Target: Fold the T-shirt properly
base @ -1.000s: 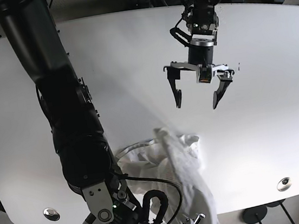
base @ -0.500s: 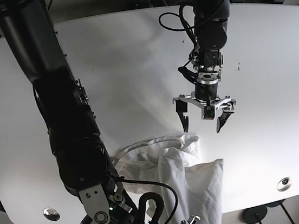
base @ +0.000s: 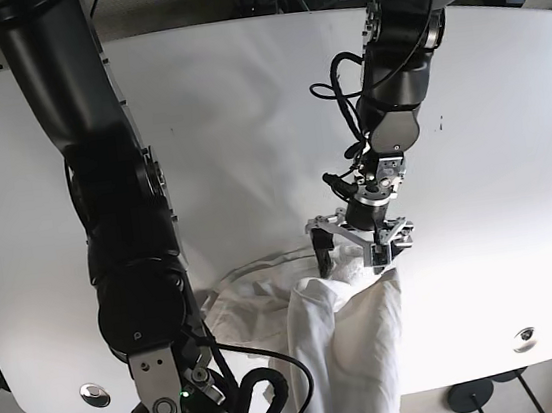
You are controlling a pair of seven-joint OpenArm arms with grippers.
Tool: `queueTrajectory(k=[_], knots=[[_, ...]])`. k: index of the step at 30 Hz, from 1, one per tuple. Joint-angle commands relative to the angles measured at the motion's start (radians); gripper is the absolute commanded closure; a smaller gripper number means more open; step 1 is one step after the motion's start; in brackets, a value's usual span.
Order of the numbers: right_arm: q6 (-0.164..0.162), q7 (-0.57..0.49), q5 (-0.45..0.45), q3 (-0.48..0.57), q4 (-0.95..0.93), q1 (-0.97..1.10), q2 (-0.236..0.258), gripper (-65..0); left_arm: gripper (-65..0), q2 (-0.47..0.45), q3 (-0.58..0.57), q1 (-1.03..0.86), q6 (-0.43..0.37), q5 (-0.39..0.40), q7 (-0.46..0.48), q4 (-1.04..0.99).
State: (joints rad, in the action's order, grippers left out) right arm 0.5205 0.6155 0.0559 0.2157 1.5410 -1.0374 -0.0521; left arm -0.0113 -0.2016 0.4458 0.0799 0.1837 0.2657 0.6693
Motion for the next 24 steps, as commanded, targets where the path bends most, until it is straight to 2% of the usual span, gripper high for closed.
queueTrajectory(k=[1, 5, 9, 10, 14, 15, 16, 19, 22, 24], knots=[[-0.016, -0.029, -0.004, -0.006, 0.017, -0.047, -0.002, -2.2, -56.7, 0.003, -0.014, 0.043, 0.002, 0.026, 0.028, -0.035], [-0.016, -0.029, -0.004, -0.006, 0.019, -0.048, -0.001, -2.2, -56.7, 0.003, -0.031, 0.063, 0.005, 0.064, 0.028, -0.128], [-0.016, -0.029, -0.004, -0.008, 0.019, -0.048, 0.002, -2.2, -55.0, 0.003, -0.031, 0.092, 0.001, 0.061, 0.027, -0.181], [-0.016, -0.029, -0.004, -0.009, 0.02, -0.047, 0.002, -2.2, -49.9, 0.003, -0.031, 0.106, 0.001, 0.06, 0.027, -0.208], [-0.015, -0.029, -0.004, -0.074, 0.02, -0.045, -0.002, -2.2, -13.2, 0.003, -0.031, 0.172, 0.001, 0.06, 0.027, -0.337], [-0.015, -0.029, -0.004, -0.075, 0.02, -0.045, 0.001, -2.2, -7.8, -0.002, -0.031, 0.179, 0.004, 0.061, 0.027, -0.345], [-0.015, -0.029, -0.004, -0.077, 0.02, -0.044, 0.004, -2.2, -4.3, -0.006, -0.031, 0.178, 0.007, 0.06, 0.027, -0.32], [-0.016, -0.029, -0.004, -0.108, 0.02, -0.037, 0.022, -2.2, -1.1, -0.052, -0.026, 0.161, 0.039, 0.066, 0.011, -0.207], [-0.016, -0.029, -0.004, -0.22, 0.013, -0.025, 0.044, -2.2, -1.0, -0.111, 0.032, 0.084, 0.065, 0.086, -0.128, 0.022], [-0.016, -0.029, -0.004, -0.25, 0.006, -0.022, 0.073, -2.2, -1.0, -0.146, 0.069, 0.044, 0.067, 0.096, -0.188, 0.145]])
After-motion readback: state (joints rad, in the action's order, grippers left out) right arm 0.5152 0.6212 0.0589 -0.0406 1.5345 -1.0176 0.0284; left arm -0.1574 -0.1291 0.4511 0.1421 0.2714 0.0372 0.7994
